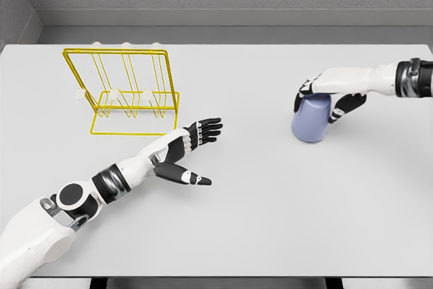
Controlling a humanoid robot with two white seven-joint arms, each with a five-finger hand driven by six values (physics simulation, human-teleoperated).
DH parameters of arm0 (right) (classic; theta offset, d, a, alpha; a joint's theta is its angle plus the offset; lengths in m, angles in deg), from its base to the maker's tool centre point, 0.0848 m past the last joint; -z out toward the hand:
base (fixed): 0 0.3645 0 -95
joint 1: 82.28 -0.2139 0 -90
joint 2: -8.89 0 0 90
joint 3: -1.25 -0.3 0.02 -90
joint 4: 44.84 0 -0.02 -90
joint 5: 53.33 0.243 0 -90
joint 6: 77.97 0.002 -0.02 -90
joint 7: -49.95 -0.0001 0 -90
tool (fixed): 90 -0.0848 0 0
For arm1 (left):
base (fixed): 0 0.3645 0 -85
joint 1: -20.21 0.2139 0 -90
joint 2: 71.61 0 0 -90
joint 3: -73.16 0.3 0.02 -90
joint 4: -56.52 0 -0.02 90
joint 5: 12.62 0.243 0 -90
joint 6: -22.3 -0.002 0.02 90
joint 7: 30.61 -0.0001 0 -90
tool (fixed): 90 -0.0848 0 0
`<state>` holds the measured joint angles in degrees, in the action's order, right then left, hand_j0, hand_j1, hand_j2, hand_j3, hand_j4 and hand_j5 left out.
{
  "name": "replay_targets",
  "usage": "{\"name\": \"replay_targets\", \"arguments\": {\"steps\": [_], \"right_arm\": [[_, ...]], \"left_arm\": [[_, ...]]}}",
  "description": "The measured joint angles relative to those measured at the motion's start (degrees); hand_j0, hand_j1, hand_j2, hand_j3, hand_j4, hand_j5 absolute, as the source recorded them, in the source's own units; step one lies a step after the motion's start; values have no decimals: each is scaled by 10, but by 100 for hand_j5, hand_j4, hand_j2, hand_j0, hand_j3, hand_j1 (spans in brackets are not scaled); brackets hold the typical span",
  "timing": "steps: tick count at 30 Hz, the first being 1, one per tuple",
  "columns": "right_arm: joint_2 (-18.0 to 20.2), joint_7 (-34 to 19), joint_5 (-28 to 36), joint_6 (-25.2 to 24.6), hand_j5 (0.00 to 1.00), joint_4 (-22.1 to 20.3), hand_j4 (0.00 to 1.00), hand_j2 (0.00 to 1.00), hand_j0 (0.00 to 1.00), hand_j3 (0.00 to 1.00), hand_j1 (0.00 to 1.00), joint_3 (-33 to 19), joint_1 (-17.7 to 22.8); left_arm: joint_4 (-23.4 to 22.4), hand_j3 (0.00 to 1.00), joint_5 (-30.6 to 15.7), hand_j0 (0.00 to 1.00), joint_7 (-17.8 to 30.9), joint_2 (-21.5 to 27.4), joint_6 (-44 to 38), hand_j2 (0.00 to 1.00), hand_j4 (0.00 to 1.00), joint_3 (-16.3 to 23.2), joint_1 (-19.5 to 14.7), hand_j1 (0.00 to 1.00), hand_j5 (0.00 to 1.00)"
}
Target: Place the cup on the cup holder with both arms
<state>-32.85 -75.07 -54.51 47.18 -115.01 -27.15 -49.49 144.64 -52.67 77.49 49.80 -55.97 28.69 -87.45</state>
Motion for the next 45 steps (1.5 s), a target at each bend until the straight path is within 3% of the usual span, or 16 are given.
{"name": "replay_targets", "arguments": {"steps": [17,33,37,45], "right_arm": [[-2,0,1,0,62,-76,62,62,62,62,62,-2,-3],[-30,0,1,0,62,-104,62,62,62,62,62,-2,-2],[-39,0,1,0,62,-110,62,62,62,62,62,-2,-2],[-65,0,1,0,62,-110,62,62,62,62,62,0,4]], "left_arm": [[4,100,0,100,-1,-2,4,100,100,-6,2,100,100],[-2,100,15,100,-3,-9,5,100,100,-25,4,100,100],[-21,100,17,100,-3,-23,4,100,100,-31,2,100,100],[-39,100,57,100,-4,-44,0,100,100,-45,4,100,100]]}}
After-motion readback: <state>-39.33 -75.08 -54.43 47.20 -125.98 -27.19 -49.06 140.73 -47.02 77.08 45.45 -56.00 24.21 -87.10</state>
